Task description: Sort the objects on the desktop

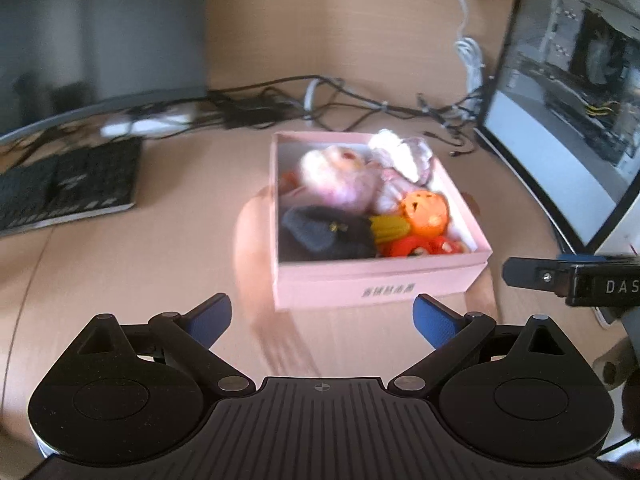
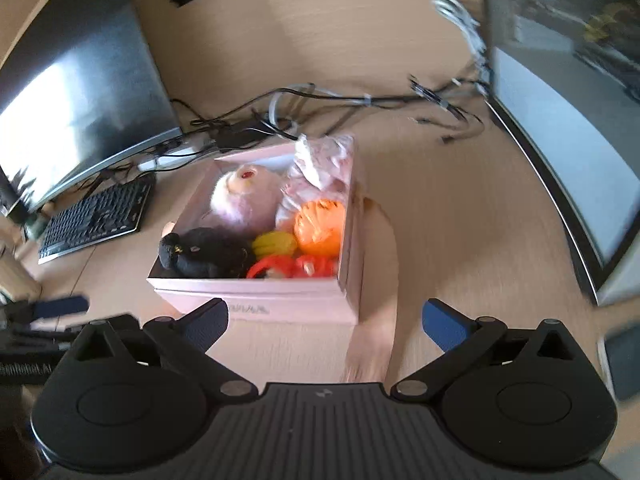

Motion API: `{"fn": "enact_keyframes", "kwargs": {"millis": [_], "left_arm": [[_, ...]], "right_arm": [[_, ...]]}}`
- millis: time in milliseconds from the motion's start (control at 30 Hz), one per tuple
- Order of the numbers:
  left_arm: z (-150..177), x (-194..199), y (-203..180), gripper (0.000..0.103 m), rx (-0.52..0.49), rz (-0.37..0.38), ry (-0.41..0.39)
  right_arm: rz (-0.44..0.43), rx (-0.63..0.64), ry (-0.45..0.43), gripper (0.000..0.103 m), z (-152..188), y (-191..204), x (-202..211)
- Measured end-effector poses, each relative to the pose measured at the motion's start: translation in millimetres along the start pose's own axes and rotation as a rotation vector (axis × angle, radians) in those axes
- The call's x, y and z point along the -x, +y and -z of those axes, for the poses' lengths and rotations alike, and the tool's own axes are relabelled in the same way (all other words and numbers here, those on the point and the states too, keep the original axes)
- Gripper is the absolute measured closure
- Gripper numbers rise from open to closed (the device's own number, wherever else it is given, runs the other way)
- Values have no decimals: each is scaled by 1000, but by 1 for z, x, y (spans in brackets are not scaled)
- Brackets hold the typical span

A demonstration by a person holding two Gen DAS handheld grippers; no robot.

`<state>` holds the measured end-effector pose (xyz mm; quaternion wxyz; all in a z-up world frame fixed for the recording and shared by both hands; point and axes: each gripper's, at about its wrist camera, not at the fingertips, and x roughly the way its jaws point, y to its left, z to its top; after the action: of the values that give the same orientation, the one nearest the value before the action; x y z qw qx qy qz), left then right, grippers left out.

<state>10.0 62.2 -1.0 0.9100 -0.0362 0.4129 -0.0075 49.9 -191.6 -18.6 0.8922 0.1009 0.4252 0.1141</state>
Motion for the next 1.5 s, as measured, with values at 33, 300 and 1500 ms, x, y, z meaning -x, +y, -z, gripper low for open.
{"fn": "enact_keyframes", "kwargs": {"millis": [33, 300, 1500], "left_arm": [[4, 4, -1, 3, 13, -15, 1], [6, 17, -4, 3, 0, -103, -2], [14, 15, -13, 3, 24, -32, 28]], "right_arm": [[25, -8, 8, 0, 4, 3, 2], [119, 64, 3, 0, 16, 19, 9], [97, 115, 37, 0, 24, 22, 17]]}}
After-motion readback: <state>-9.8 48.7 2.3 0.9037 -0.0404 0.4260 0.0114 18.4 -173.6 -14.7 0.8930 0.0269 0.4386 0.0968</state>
